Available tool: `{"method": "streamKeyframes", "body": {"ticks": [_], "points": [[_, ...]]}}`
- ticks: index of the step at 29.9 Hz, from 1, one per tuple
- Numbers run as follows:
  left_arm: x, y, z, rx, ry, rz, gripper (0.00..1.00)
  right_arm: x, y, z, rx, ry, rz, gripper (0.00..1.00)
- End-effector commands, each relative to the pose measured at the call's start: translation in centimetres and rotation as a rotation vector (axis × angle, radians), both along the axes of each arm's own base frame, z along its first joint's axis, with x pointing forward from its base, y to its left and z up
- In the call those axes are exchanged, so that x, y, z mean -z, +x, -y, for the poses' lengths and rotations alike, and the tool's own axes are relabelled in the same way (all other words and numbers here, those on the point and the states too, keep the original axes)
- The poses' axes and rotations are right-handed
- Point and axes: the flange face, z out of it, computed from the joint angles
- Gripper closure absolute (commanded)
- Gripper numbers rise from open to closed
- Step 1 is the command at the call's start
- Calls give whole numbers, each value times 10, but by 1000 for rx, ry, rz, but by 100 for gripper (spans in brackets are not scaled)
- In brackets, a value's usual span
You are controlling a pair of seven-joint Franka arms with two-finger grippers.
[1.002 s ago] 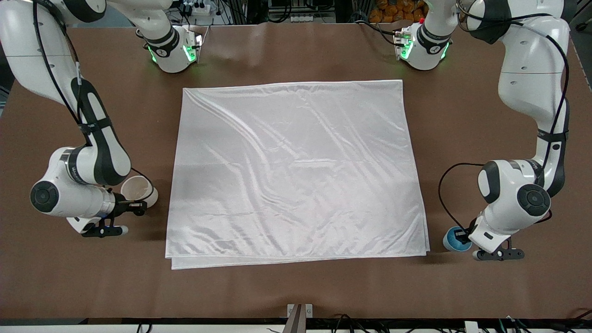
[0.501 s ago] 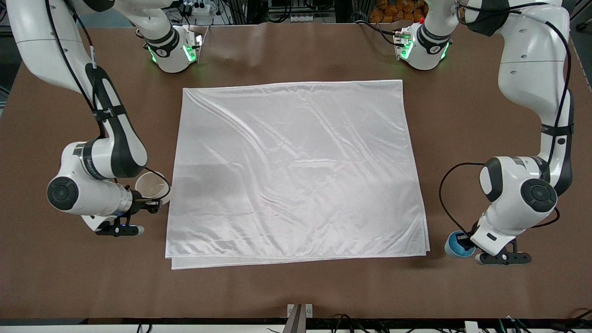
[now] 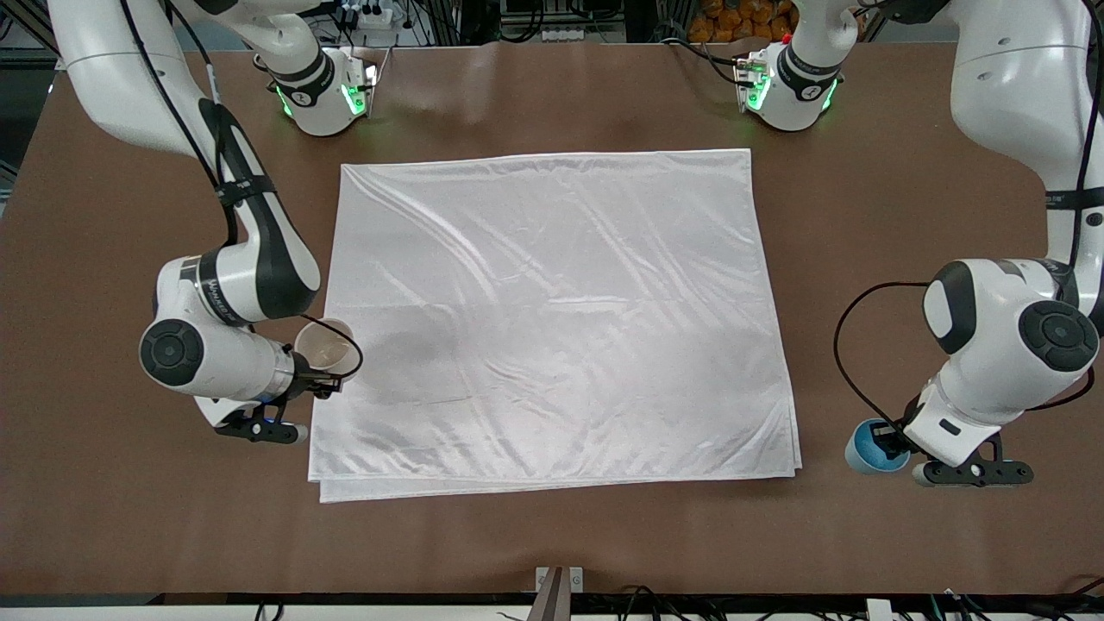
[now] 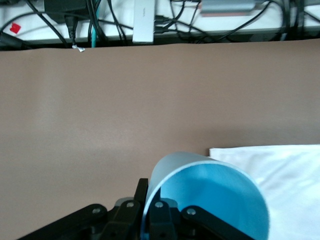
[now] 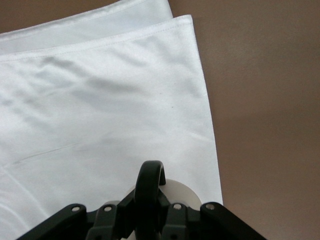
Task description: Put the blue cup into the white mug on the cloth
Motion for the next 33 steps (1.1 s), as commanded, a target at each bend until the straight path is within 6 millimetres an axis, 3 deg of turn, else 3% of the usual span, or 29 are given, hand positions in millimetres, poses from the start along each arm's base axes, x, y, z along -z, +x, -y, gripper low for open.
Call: {"method": "streamKeyframes", "body": {"ticks": [1, 3, 6, 14, 20, 30, 33], "points": [[-33, -10, 12, 3, 11, 6, 100, -9, -2, -30, 85, 23, -10, 100], [-40, -11, 15, 9, 5, 14, 100, -9, -3, -41, 118, 58, -18, 100], [-63, -17, 35, 36, -17, 40, 100, -11, -7, -59, 167, 110, -39, 100], [-89, -33, 59, 71, -27, 0, 100, -14, -11, -95, 276, 129, -50, 100], [-104, -40, 72, 88, -38, 3, 100, -1, -13, -132, 406, 164, -52, 100], [-131, -56, 90, 76, -57, -5, 100, 20, -16, -169, 567, 234, -45, 100], [-141, -63, 105, 92, -65, -6, 100, 26, -21, -183, 598, 261, -71, 100]]}}
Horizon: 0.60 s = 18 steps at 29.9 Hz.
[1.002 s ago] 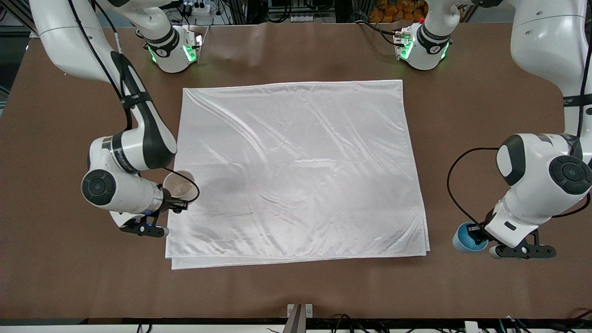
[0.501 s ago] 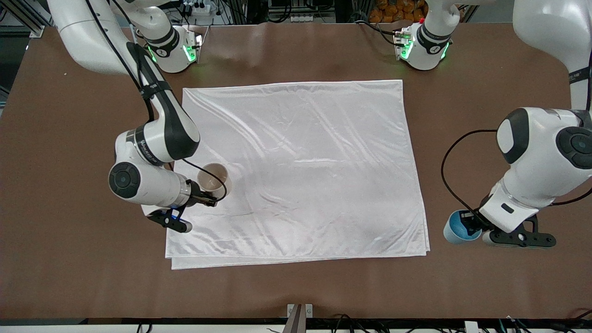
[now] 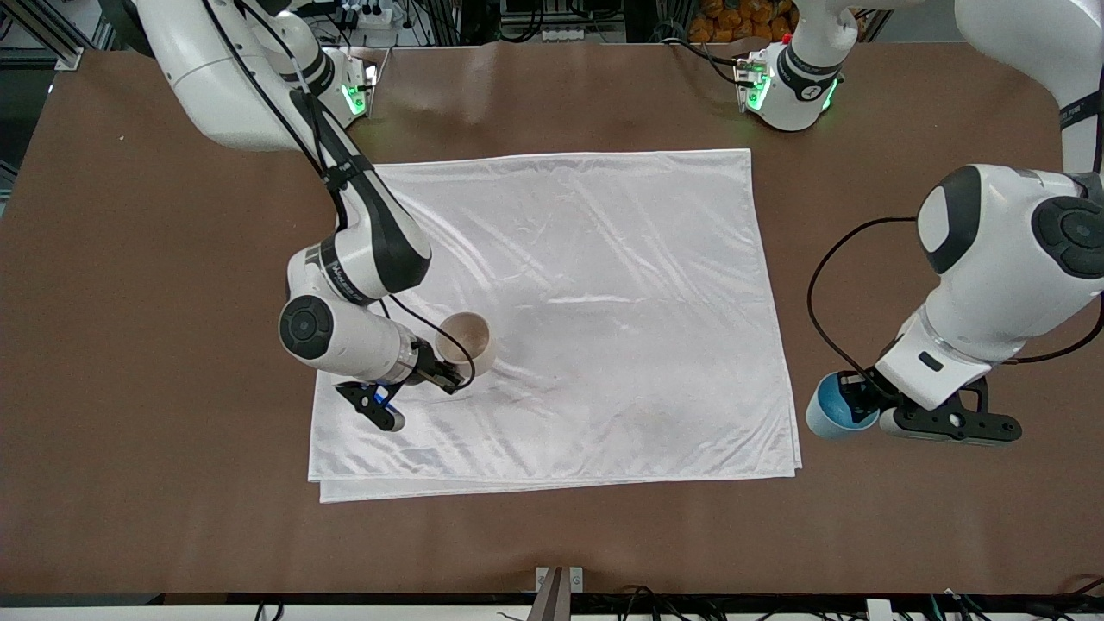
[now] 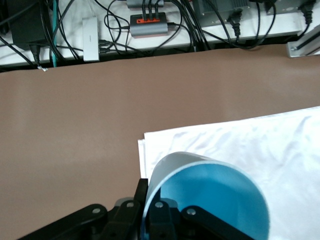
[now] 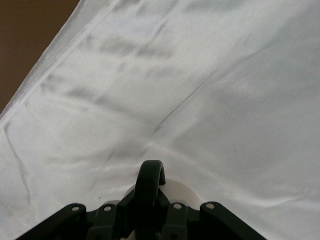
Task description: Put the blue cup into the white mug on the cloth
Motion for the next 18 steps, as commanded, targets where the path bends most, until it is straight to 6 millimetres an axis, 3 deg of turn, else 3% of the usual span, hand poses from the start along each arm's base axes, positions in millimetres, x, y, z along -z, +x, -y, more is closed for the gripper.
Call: {"method": "streamKeyframes", "body": {"ticks": [1, 8, 18], "points": [[-24, -19, 17, -7, -6, -11, 100, 5, 1, -21, 72, 62, -28, 100], [-35, -33, 46, -16, -29, -28, 100, 21, -9, -44, 148, 62, -50, 100], [-51, -45, 59, 6, -28, -34, 100, 54, -19, -62, 181, 54, -65, 100]]}}
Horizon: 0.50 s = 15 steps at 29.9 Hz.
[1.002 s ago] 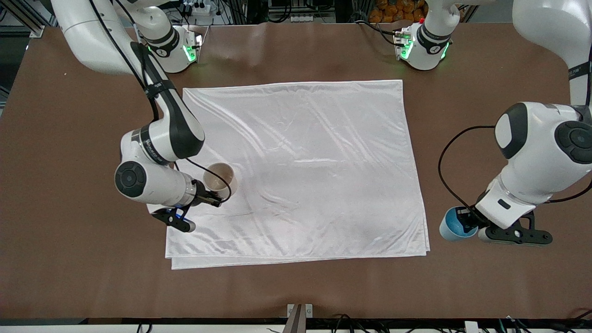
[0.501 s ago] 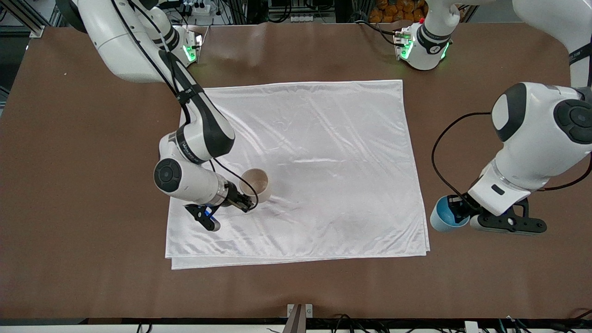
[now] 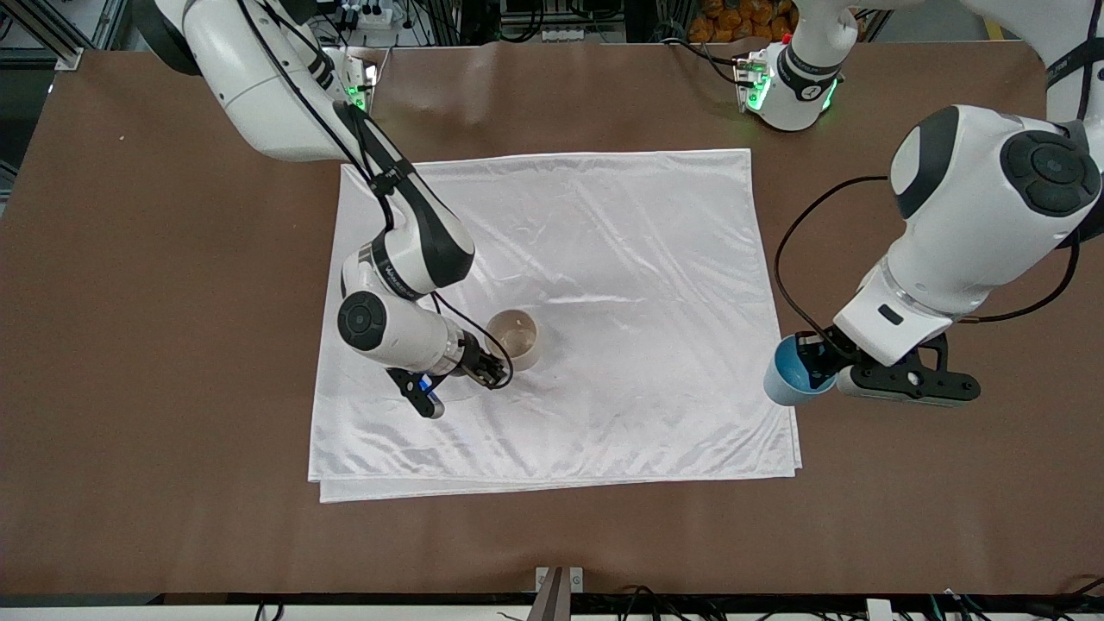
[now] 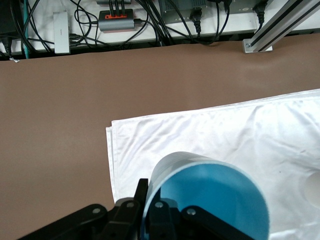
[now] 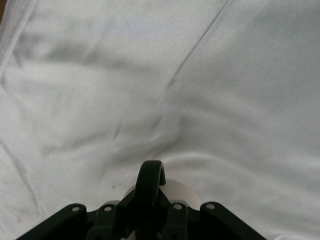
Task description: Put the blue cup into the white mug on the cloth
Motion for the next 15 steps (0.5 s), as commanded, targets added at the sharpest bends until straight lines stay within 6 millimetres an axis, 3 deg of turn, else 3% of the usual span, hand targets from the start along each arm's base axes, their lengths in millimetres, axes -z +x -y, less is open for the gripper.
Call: {"method": "streamKeyframes", "body": {"ticks": [1, 5, 7, 9, 13, 15], "points": [[-14, -14, 5, -2, 17, -9, 100, 15, 3, -9, 50, 17, -10, 100], [-18, -17, 7, 2, 14, -7, 100, 24, -2, -17, 59, 13, -17, 100], [-17, -17, 8, 2, 12, -12, 100, 26, -3, -19, 57, 13, -17, 91], [-17, -17, 9, -1, 11, -13, 100, 27, -4, -19, 57, 12, -18, 68], [-17, -19, 14, -7, 4, -15, 100, 28, -4, -18, 51, 4, -19, 5], [-18, -21, 20, -11, -3, -17, 100, 27, -3, -16, 46, -1, -15, 0]]}}
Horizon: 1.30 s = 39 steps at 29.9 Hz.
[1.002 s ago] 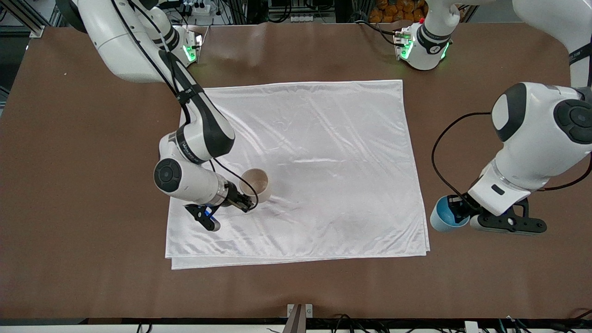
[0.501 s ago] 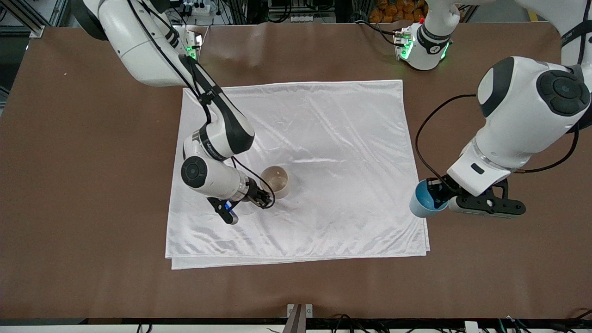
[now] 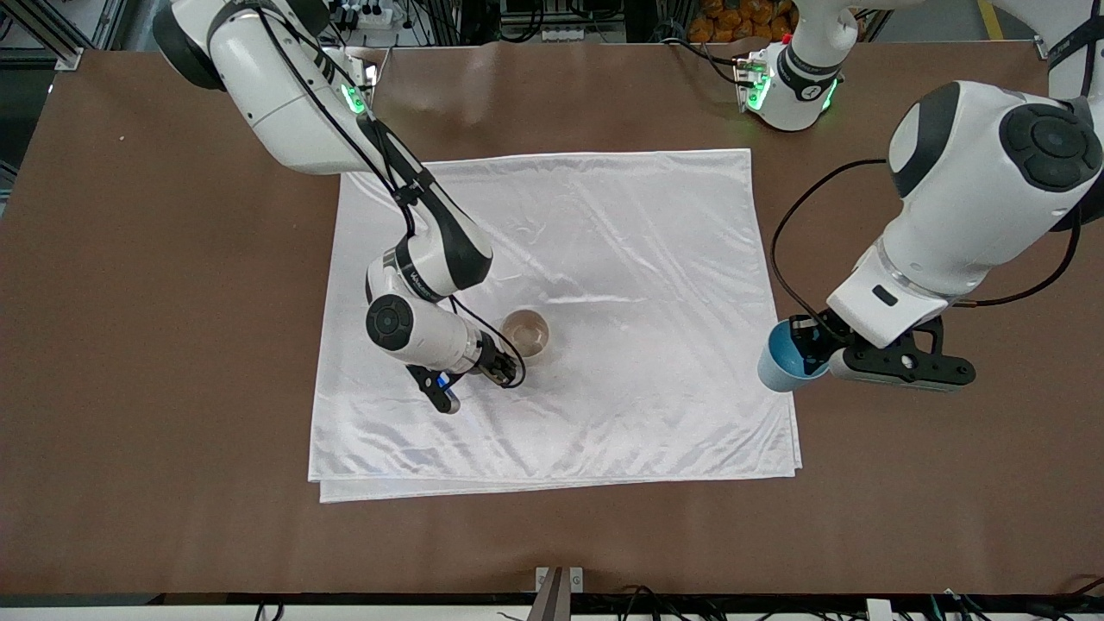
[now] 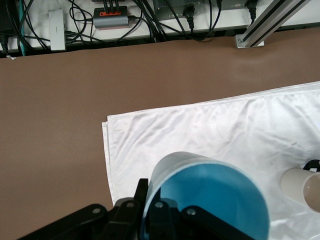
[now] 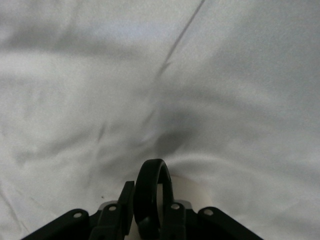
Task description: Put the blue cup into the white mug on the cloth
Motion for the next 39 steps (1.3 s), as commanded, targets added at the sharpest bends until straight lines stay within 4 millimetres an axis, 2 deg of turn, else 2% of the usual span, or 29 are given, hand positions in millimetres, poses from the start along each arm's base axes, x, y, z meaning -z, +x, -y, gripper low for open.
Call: {"method": "streamKeyframes", "body": {"ticks": [1, 7, 10, 13, 17, 19, 21, 25, 30, 39], "points": [[-6, -12, 13, -25, -4, -9, 100, -4, 6, -2, 12, 7, 4, 0], [-6, -19, 33, -52, -27, -18, 100, -16, 12, 12, -8, -17, -2, 0], [-4, -23, 45, -32, -35, -27, 100, -18, 16, 27, -46, -73, -14, 0], [9, -24, 60, -8, -38, -49, 100, -30, 20, 45, -102, -120, -20, 0], [21, -34, 93, 15, -54, -67, 100, -43, 25, 71, -240, -140, -27, 0], [27, -42, 114, 25, -55, -80, 100, -45, 28, 90, -297, -139, -41, 0], [30, -54, 138, 32, -54, -87, 100, -44, 32, 110, -336, -141, -62, 0], [49, -79, 188, 22, -49, -120, 100, -45, 40, 148, -411, -179, -69, 0], [73, -100, 230, 3, -38, -127, 100, -41, 46, 188, -466, -203, -94, 0], [119, -126, 286, 9, -26, -106, 100, -32, 54, 252, -549, -166, -99, 0]]}}
